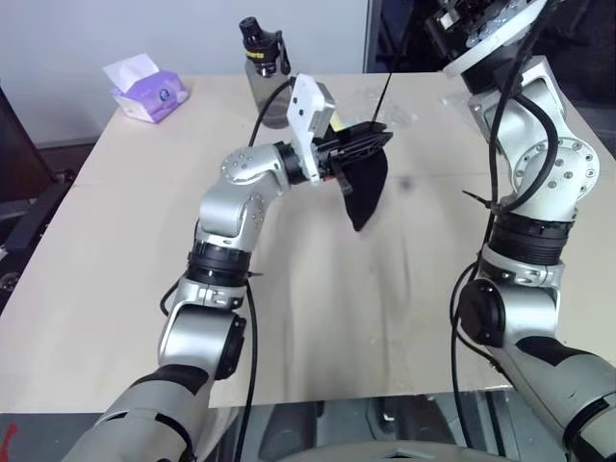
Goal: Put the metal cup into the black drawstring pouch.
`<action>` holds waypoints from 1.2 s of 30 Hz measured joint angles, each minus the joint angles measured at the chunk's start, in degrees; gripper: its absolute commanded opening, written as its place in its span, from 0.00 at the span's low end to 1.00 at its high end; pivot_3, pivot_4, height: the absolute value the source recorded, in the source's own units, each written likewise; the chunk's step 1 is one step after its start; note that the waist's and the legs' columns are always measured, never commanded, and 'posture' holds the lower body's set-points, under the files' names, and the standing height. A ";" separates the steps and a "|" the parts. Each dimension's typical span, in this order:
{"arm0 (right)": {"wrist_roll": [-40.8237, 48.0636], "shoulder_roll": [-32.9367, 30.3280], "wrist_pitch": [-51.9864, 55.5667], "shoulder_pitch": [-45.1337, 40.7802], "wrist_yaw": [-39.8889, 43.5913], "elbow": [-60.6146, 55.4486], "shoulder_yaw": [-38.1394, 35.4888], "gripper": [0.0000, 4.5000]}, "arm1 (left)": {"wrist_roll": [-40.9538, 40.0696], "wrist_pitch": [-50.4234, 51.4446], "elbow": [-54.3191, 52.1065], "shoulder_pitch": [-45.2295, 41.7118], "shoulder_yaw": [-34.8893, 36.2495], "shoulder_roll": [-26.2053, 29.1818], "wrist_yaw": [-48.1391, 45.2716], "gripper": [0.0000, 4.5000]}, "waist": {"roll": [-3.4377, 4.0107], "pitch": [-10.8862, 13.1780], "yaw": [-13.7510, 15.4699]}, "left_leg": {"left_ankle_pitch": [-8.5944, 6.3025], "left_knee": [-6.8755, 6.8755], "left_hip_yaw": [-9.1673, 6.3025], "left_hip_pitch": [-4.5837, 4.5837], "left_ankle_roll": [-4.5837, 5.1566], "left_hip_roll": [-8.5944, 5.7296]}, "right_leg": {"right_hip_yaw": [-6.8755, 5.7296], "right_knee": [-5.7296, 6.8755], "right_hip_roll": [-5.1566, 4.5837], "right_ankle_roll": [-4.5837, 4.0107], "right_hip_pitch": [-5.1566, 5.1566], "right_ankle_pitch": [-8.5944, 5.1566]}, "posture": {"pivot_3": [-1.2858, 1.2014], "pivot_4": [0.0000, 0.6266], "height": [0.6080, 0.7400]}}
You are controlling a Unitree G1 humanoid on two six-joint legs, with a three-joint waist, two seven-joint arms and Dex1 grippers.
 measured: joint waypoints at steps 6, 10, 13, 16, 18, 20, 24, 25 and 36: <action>3.87 1.05 -2.60 -1.60 -3.17 3.26 -2.99 0.00 | 0.14 -2.69 0.01 0.06 0.19 -0.94 0.46 0.04 | 0.01 0.00 -0.02 | 0.00 -0.01 -0.01 0.00 0.00 0.02 | -0.01 0.02 0.00 -0.01 -0.01 0.00 | 0.52 0.24 1.00; 0.21 -5.04 -1.05 0.68 1.30 0.62 2.01 0.00 | -2.47 -0.34 -0.21 2.18 1.84 -1.51 0.07 0.46 | 0.02 0.00 -0.12 | 0.00 -0.01 0.01 0.00 0.00 0.01 | 0.00 0.00 0.00 0.00 -0.01 0.00 | 0.52 0.24 1.00; -1.48 -7.83 1.16 4.74 5.03 -2.64 5.94 0.00 | -2.28 0.71 -0.16 4.36 1.78 -1.33 0.40 0.79 | 0.02 0.00 -0.19 | 0.00 -0.01 0.00 0.00 0.00 0.02 | 0.00 0.03 0.01 0.00 -0.02 0.00 | 0.52 0.24 1.00; -1.97 -8.07 3.43 7.69 6.09 -3.52 8.74 0.00 | -3.06 0.85 -0.75 4.58 2.84 -1.52 1.71 0.91 | 0.02 0.00 -0.23 | 0.00 0.03 -0.01 0.03 0.01 0.02 | 0.01 0.14 0.01 0.00 -0.02 0.00 | 0.52 0.24 1.00; -2.21 -9.01 5.09 8.67 6.24 -3.80 9.73 0.00 | -5.15 1.66 -2.84 4.91 5.46 -1.00 2.42 0.91 | 0.02 0.00 -0.21 | 0.00 0.04 -0.02 0.05 0.01 0.02 | 0.00 0.16 0.01 -0.01 -0.02 0.00 | 0.52 0.24 1.00; -2.12 -9.66 6.47 9.60 6.30 -4.97 9.87 0.00 | -7.00 3.14 -5.25 5.83 7.24 0.32 2.76 0.91 | 0.01 -0.01 -0.22 | 0.00 0.05 -0.02 0.05 0.00 0.02 | 0.01 0.15 0.01 -0.01 -0.01 0.00 | 0.52 0.24 1.00; -1.04 -10.77 10.46 13.23 5.57 -7.59 10.41 0.00 | -10.12 7.79 -8.96 10.06 10.76 4.04 3.72 0.91 | 0.01 -0.01 -0.27 | 0.00 0.04 -0.03 0.05 0.01 0.04 | -0.01 0.15 0.01 -0.01 -0.02 0.00 | 0.52 0.24 1.00; -0.78 -11.69 11.92 14.39 5.42 -8.54 11.07 0.00 | -10.42 8.88 -9.88 11.48 10.82 5.37 3.76 0.91 | 0.00 -0.02 -0.26 | 0.00 0.04 -0.04 0.05 0.01 0.04 | -0.01 0.15 0.01 -0.01 -0.01 0.00 | 0.52 0.24 1.00; 6.56 -31.26 25.27 35.33 16.70 -20.44 11.66 0.71 | -8.55 10.92 -17.54 35.19 13.13 17.65 1.71 0.91 | -0.07 -0.06 0.35 | -0.01 0.03 -0.04 0.00 0.01 0.04 | -0.06 -0.18 -0.06 -0.02 0.10 -0.02 | 0.52 0.24 1.00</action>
